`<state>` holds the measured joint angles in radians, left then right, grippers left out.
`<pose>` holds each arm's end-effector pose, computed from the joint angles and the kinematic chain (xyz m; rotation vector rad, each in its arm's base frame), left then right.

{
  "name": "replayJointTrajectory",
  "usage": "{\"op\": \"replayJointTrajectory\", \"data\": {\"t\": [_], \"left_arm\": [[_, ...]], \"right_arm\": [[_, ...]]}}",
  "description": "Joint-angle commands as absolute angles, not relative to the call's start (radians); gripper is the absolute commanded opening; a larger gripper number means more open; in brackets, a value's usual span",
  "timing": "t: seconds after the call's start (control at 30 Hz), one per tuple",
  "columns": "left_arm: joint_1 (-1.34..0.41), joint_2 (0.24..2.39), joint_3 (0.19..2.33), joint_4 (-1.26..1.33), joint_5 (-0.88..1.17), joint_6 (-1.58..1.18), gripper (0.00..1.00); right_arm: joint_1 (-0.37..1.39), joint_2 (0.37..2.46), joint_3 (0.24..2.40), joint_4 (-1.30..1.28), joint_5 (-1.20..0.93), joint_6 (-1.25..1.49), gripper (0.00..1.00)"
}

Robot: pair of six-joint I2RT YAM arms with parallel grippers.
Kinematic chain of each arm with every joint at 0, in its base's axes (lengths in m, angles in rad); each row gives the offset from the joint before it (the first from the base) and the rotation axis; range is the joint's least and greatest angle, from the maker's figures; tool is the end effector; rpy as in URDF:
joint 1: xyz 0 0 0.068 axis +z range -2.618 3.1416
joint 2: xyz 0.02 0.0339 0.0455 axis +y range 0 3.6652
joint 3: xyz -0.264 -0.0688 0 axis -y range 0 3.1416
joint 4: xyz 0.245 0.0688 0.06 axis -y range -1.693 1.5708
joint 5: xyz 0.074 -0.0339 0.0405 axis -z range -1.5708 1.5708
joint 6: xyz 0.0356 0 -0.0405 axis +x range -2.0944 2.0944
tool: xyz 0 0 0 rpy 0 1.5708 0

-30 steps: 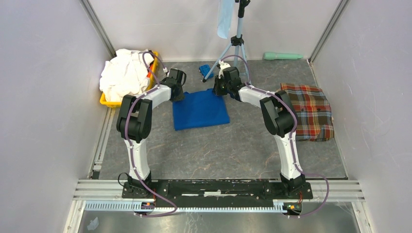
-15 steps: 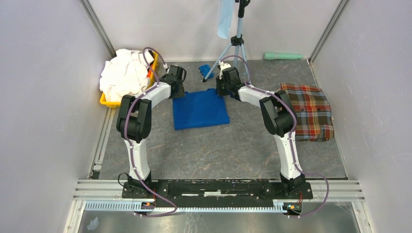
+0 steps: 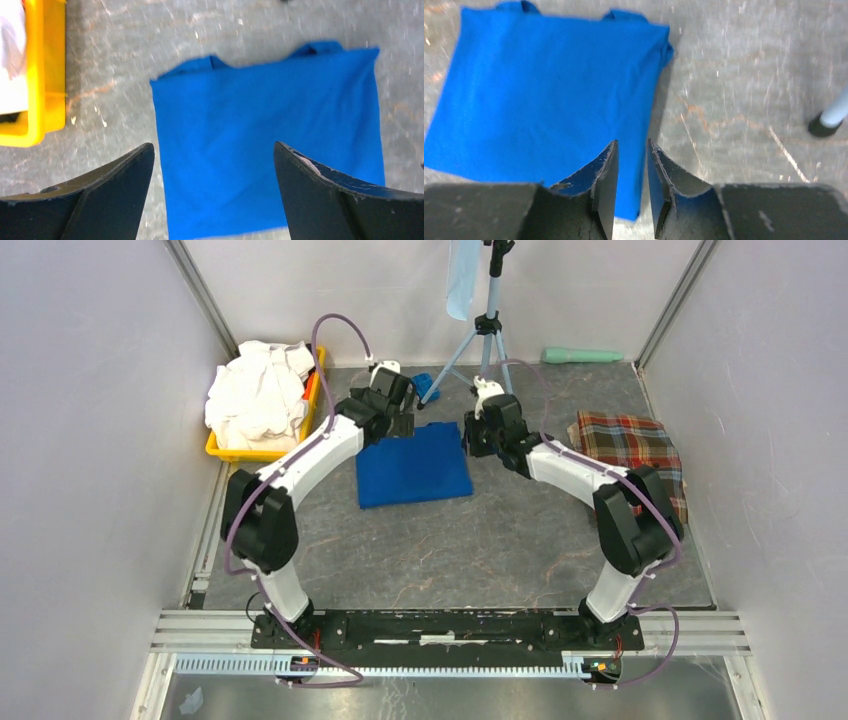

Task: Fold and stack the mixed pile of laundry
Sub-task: Pick up the T-shirt from the center of the board.

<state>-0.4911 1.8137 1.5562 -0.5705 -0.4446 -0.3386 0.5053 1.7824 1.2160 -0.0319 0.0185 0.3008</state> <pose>0.3665 -0.1787 0.2872 -0.0266 2.3008 0.1143 0.3547 0.1954 0.2290 -0.2141 2.1923 0.4379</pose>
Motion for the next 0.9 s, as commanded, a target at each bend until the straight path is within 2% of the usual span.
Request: {"op": "replayJointTrajectory", "data": {"t": [0.0,0.33,0.5,0.7,0.8,0.87], "left_arm": [[-0.551,1.685,1.408,-0.623,-0.444,-0.361,0.93],[-0.679,1.559,1.205,-0.606,-0.342,-0.446,0.89],[-0.71,1.533,1.161,-0.605,-0.341,-0.464,0.88],[-0.723,1.513,1.147,-0.601,-0.338,-0.475,0.86],[-0.735,1.512,1.149,-0.599,-0.332,-0.477,0.85],[-0.747,1.512,1.147,-0.585,-0.303,-0.457,0.79]], "right_arm": [[0.509,1.716,1.045,-0.007,0.002,0.343,0.34],[0.513,1.756,0.917,0.096,-0.093,0.371,0.33],[0.53,1.753,0.85,0.117,-0.124,0.409,0.25],[0.599,1.65,0.716,0.112,-0.128,0.499,0.22],[0.643,1.582,0.663,0.109,-0.134,0.541,0.17],[0.654,1.542,0.657,0.07,-0.117,0.529,0.17]]}}
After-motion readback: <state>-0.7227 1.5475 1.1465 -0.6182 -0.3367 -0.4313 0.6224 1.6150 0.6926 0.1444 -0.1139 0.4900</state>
